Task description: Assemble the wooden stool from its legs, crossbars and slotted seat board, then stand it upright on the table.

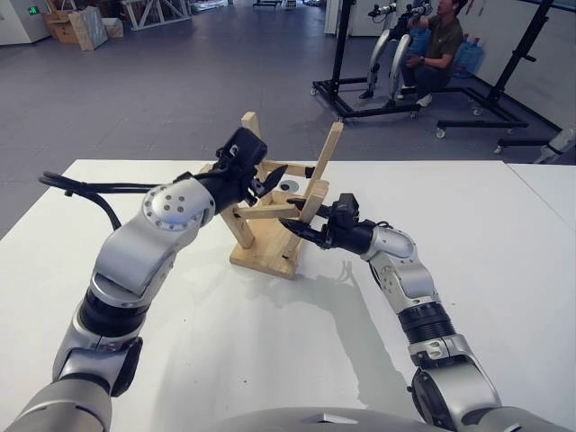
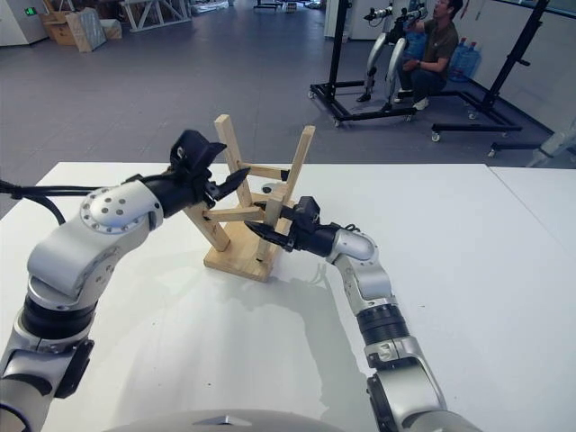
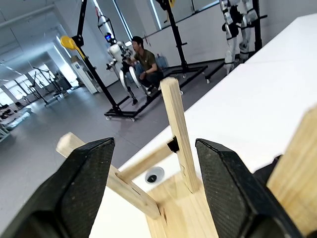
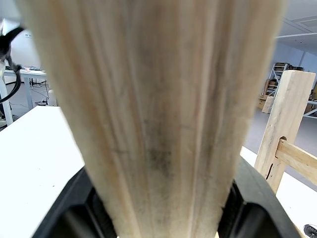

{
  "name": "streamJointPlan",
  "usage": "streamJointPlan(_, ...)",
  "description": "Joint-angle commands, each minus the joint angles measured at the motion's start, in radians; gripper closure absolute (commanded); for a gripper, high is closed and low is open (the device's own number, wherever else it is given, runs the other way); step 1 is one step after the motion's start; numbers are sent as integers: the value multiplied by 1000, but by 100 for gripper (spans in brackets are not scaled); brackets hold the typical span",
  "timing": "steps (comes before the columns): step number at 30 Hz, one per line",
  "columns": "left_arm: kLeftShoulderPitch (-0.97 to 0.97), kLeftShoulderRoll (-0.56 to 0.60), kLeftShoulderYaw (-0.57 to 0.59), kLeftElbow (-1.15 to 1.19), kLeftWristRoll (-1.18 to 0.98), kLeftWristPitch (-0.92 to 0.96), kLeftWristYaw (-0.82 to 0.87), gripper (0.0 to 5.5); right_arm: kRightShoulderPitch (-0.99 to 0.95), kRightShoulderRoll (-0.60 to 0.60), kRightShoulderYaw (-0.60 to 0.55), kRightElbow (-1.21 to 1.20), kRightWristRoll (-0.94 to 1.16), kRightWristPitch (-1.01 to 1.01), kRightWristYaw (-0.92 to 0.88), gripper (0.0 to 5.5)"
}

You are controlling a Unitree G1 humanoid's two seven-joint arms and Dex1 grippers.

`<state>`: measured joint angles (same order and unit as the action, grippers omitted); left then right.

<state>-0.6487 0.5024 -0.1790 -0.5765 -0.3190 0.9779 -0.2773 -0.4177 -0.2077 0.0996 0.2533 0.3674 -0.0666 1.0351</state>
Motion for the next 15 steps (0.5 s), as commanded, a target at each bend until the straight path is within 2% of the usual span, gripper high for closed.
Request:
streamJointPlan(1, -57, -6, 23, -5, -9, 56, -18, 251, -6, 1, -33, 1, 26, -5, -11, 344)
streamJointPlan(15, 19, -20, -30, 18, 28, 28, -38, 251, 22, 20, -33, -5, 28, -12, -6, 344)
